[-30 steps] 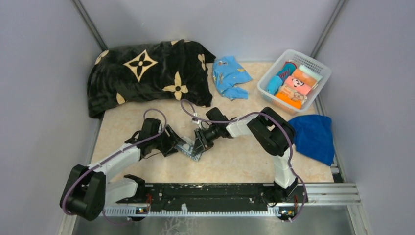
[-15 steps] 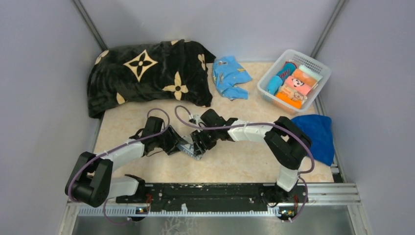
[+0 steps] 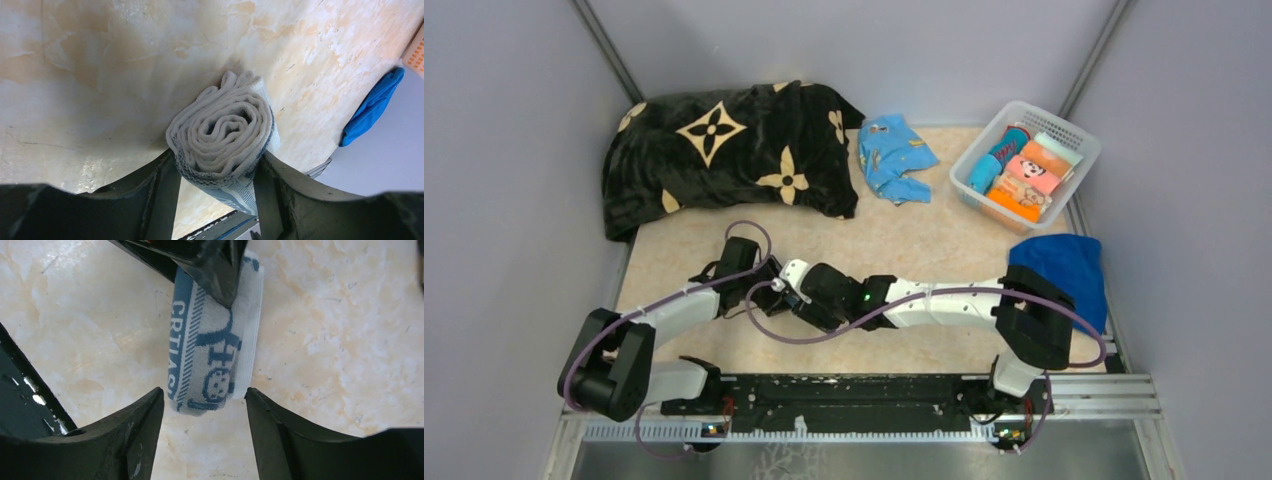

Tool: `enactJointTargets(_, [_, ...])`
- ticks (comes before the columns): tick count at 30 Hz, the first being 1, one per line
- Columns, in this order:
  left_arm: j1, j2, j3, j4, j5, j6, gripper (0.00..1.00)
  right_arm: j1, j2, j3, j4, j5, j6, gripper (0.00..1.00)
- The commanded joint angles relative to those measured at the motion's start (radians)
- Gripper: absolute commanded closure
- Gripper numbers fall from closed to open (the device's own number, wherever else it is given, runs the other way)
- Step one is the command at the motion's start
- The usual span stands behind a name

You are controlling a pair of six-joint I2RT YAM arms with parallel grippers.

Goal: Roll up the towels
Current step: Roll the towel at the center of the board.

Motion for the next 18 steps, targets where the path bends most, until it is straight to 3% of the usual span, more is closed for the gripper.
enactJointTargets(1, [0.001, 0.036, -0.01, -0.092, -0.081, 0.035, 0.41, 0.06, -0.002, 0.05, 0.092, 0.131, -0.118, 0.38])
enactJointTargets(18, [0.001, 0.032, 0.004, -0.107, -0.079, 0.037, 0.37, 0.124, 0.26, 0.095, 0.065, 0.265, -0.204, 0.43])
